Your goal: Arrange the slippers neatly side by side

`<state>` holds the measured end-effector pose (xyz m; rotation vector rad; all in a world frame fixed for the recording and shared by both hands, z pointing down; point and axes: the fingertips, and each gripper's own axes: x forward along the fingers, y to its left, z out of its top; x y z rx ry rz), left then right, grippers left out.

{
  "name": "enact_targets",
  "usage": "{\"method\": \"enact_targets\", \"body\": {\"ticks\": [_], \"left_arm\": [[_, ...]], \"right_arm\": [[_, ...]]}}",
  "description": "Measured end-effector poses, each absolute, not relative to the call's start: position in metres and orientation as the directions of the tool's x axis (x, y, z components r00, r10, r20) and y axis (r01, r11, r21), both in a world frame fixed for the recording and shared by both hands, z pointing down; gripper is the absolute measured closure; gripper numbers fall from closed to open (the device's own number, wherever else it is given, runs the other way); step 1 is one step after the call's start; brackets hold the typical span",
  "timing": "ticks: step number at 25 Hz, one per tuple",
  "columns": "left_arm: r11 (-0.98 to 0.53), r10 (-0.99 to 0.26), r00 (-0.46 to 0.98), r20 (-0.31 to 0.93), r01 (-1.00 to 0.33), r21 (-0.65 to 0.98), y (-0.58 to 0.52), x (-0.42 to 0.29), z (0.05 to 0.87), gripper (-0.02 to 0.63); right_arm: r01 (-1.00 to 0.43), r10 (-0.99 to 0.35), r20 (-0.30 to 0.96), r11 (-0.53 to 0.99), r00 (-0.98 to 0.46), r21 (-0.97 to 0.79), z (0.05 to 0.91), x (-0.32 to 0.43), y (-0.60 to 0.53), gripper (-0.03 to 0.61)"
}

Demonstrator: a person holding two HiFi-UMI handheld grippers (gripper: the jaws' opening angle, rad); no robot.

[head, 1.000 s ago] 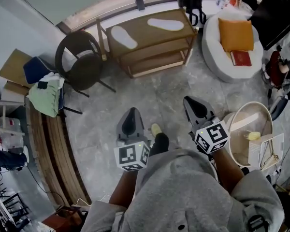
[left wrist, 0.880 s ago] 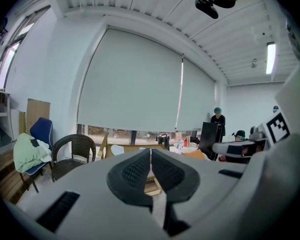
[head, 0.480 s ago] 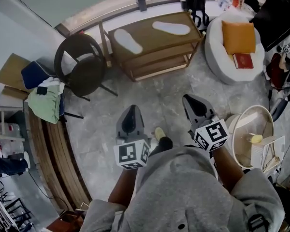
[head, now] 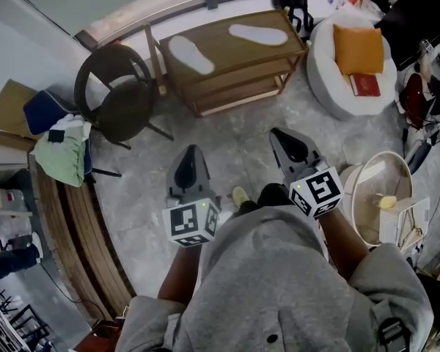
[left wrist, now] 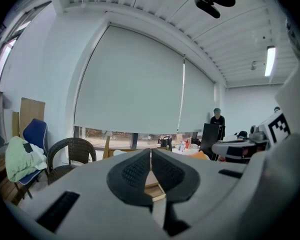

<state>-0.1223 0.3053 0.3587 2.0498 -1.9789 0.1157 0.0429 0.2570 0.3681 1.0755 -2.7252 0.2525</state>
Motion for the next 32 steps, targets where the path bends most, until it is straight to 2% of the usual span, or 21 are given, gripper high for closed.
{"method": "enact_targets", "body": {"ticks": [15, 32], "left_arm": [[-0.046, -0.968, 0.082, 0.238, -0.987, 0.153, 0.292, -0.107, 0.363, 0.591], [-0.060, -0.955, 0.100, 0.278, -0.987, 0.149, 0.123, -0.098, 0.377, 0.591]], "right_arm": [[-0.718, -0.689, 0.232, 0.692, -0.687, -0.074, 0.376, 0.066, 0.237, 0.552], [-0.743, -0.702, 0.263, 0.661, -0.662, -0.106, 0.398, 0.084, 0.063, 0.552]]}}
